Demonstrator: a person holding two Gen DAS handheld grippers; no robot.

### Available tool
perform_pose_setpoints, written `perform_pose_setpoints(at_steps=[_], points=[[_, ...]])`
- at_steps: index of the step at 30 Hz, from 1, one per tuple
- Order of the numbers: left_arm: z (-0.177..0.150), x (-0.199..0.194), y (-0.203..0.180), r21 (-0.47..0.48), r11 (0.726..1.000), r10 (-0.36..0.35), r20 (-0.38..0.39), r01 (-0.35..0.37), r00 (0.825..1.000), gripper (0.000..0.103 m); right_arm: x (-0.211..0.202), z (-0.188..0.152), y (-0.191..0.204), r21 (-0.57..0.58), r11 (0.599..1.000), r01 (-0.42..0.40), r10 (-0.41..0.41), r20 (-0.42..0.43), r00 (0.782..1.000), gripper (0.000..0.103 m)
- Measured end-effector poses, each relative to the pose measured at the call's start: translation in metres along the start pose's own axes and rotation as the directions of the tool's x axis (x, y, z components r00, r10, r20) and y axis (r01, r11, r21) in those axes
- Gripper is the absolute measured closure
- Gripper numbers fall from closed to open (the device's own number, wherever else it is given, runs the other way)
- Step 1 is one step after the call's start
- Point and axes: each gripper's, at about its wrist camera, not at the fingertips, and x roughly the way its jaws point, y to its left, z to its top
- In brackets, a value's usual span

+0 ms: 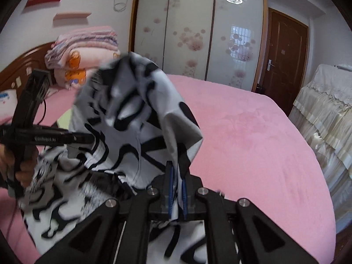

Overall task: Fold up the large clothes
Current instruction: 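Lay the lifted jacket end down over the bundle with the right tool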

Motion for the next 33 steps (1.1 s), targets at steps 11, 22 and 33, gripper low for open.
perform_pose_setpoints(at_steps=[11, 22, 33], points=[[-0.112, -0.04, 0.031, -0.132, 0.99, 0.018, -0.197, -0.045, 0.98, 0.076, -0.05, -0.086, 0.018, 0.122, 0.992, 0.016, 0.01, -0.214, 0.977, 0.064], [-0.12, -0.065, 0.037, -0.324, 0.938, -0.182, -0.167, 0.12, 0.969, 0.057, -0.082, -0.1, 0.001, 0.437, 0.89, -0.132, 0.24, -0.2, 0.95, 0.041], [-0.082, -0.021, 0.028, -0.403, 0.893, -0.301, -0.199, 0.202, 0.933, 0.035, -0.021, -0.076, 0.0, 0.626, 0.758, -0.181, 0.393, -0.217, 0.893, 0.041]])
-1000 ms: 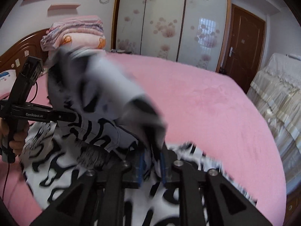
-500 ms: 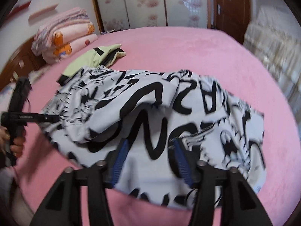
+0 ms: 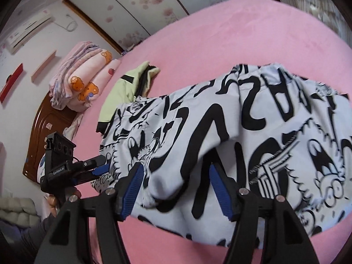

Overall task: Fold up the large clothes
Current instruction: 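Lay the lifted jacket end down over the bundle with the right tool, then press and smooth the folded jacket flat with both tools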

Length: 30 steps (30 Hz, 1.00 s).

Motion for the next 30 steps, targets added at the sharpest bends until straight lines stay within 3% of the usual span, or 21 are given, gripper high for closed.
perform_pose_setpoints(at_steps=[3, 4, 5, 6, 7, 9, 12, 15, 18, 20, 22, 26, 29, 30], points=[[0.013, 0.022, -0.004, -0.006, 1.0, 0.031, -0.039, -0.031, 0.999, 0.038, 0.018, 0.009, -0.003, 0.025, 0.999, 0.027, -0.026, -0.036, 0.999, 0.041], [0.018, 0.028, -0.005, -0.001, 0.999, 0.051, -0.043, -0.051, 0.998, 0.059, 0.024, 0.012, -0.003, 0.025, 0.999, 0.042, -0.041, -0.049, 0.998, 0.043], [0.022, 0.032, -0.009, 0.008, 0.997, 0.073, -0.039, -0.073, 0.997, 0.074, 0.029, 0.016, -0.001, 0.014, 0.998, 0.053, -0.052, -0.053, 0.997, 0.061], [0.027, 0.036, -0.014, 0.019, 0.995, 0.099, -0.039, -0.098, 0.994, 0.085, 0.031, 0.019, 0.0, -0.002, 0.998, 0.058, -0.058, -0.062, 0.996, 0.089], [0.03, 0.035, -0.019, 0.027, 0.994, 0.104, -0.017, -0.103, 0.994, 0.092, 0.032, 0.024, 0.004, -0.026, 0.997, 0.07, -0.071, -0.064, 0.995, 0.096], [0.033, 0.022, -0.035, 0.069, 0.993, 0.09, 0.064, -0.095, 0.994, 0.093, 0.023, 0.03, 0.012, -0.068, 0.995, 0.07, -0.071, -0.006, 0.997, 0.096], [0.023, -0.011, -0.06, 0.16, 0.986, 0.015, 0.215, -0.05, 0.976, 0.094, -0.01, 0.032, 0.021, -0.115, 0.993, -0.014, 0.03, 0.137, 0.99, 0.097], [0.004, -0.024, -0.063, 0.2, 0.978, 0.011, 0.257, -0.064, 0.966, 0.094, -0.021, 0.024, 0.007, -0.083, 0.994, -0.068, 0.081, 0.166, 0.983, 0.097], [-0.019, -0.007, -0.045, 0.172, 0.98, 0.067, 0.19, -0.1, 0.979, 0.094, -0.006, 0.0, -0.023, -0.002, 0.998, -0.061, 0.061, 0.085, 0.994, 0.097], [-0.036, 0.013, -0.027, 0.143, 0.978, 0.136, 0.128, -0.154, 0.982, 0.094, 0.008, -0.018, -0.036, 0.025, 1.0, -0.012, 0.012, 0.027, 1.0, 0.097], [-0.048, 0.025, -0.013, 0.119, 0.979, 0.156, 0.101, -0.168, 0.983, 0.094, 0.022, -0.035, -0.041, 0.024, 0.999, 0.042, -0.042, -0.013, 0.999, 0.097], [-0.048, 0.027, -0.008, 0.083, 0.983, 0.156, 0.099, -0.164, 0.983, 0.091, 0.032, -0.046, -0.034, -0.025, 0.99, 0.141, -0.141, 0.001, 0.99, 0.095], [-0.049, 0.019, -0.012, 0.094, 0.975, 0.193, 0.072, -0.199, 0.979, 0.084, 0.022, -0.041, -0.024, -0.046, 0.977, 0.207, -0.207, 0.006, 0.978, 0.08], [-0.051, 0.012, -0.019, 0.116, 0.964, 0.231, 0.069, -0.238, 0.97, 0.075, 0.016, -0.041, -0.021, -0.051, 0.972, 0.228, -0.227, 0.017, 0.974, 0.072]])
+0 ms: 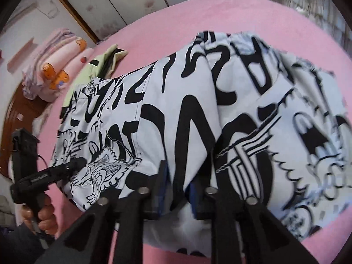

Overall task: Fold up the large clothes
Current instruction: 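Press and smooth the folded jacket flat with both tools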

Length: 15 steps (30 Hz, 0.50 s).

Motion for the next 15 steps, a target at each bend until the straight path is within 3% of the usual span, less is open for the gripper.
perform_pose_setpoints(at_steps=[2, 5, 9, 13, 15], points=[[-0.003, -0.016, -0.007, 0.04, 0.995, 0.093, 0.023, -0.094, 0.995, 0.064, -0.017, -0.001, 0.005, -0.023, 0.997, 0.069, -0.068, 0.044, 0.997, 0.061], [-0.008, -0.045, -0.019, 0.094, 0.979, 0.168, 0.114, -0.179, 0.979, 0.061, -0.046, -0.006, 0.011, -0.06, 0.987, 0.147, -0.138, 0.139, 0.981, 0.058], [-0.007, -0.066, -0.041, 0.118, 0.983, 0.114, 0.204, -0.14, 0.972, 0.062, -0.061, -0.006, 0.035, -0.12, 0.984, 0.131, -0.103, 0.219, 0.97, 0.058], [-0.003, -0.041, -0.072, 0.171, 0.976, 0.103, 0.188, -0.136, 0.977, 0.077, -0.044, -0.003, 0.069, -0.175, 0.981, 0.084, -0.045, 0.215, 0.976, 0.058], [-0.006, -0.024, -0.08, 0.178, 0.975, 0.103, 0.164, -0.132, 0.981, 0.079, -0.032, -0.004, 0.081, -0.198, 0.977, 0.077, -0.035, 0.205, 0.978, 0.061]])
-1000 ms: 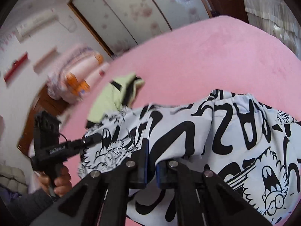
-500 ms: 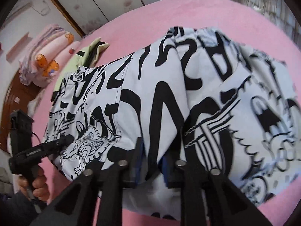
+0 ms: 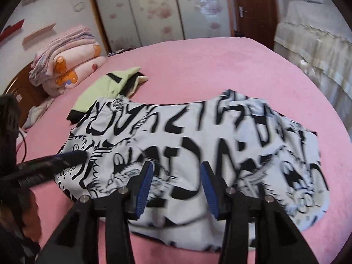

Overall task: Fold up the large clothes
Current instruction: 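Press and smooth the folded jacket flat with both tools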

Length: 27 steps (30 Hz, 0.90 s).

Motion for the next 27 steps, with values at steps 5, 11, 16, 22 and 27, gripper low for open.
perform_pose_setpoints(at_steps=[5, 11, 16, 22, 27], points=[[-0.028, 0.033, 0.005, 0.031, 0.994, 0.103, -0.079, -0.101, 0.992, 0.079, 0.019, -0.02, 0.005, -0.069, 0.996, 0.064, -0.067, -0.053, 0.996, 0.065], [-0.047, 0.025, 0.034, 0.013, 0.998, 0.058, -0.07, -0.057, 0.996, 0.084, 0.02, -0.054, -0.046, -0.029, 0.984, 0.177, -0.179, -0.104, 0.978, 0.086], [-0.048, 0.029, 0.035, -0.007, 0.997, 0.081, -0.072, -0.082, 0.994, 0.084, 0.015, -0.063, -0.057, 0.022, 0.98, 0.198, -0.194, -0.116, 0.974, 0.086], [-0.049, 0.028, 0.028, 0.017, 0.992, 0.122, -0.07, -0.121, 0.99, 0.084, 0.018, -0.062, -0.046, 0.013, 0.98, 0.198, -0.195, -0.111, 0.974, 0.086], [-0.048, 0.029, 0.025, 0.006, 0.993, 0.121, -0.078, -0.121, 0.99, 0.084, 0.018, -0.062, -0.048, 0.029, 0.98, 0.198, -0.193, -0.114, 0.974, 0.086]])
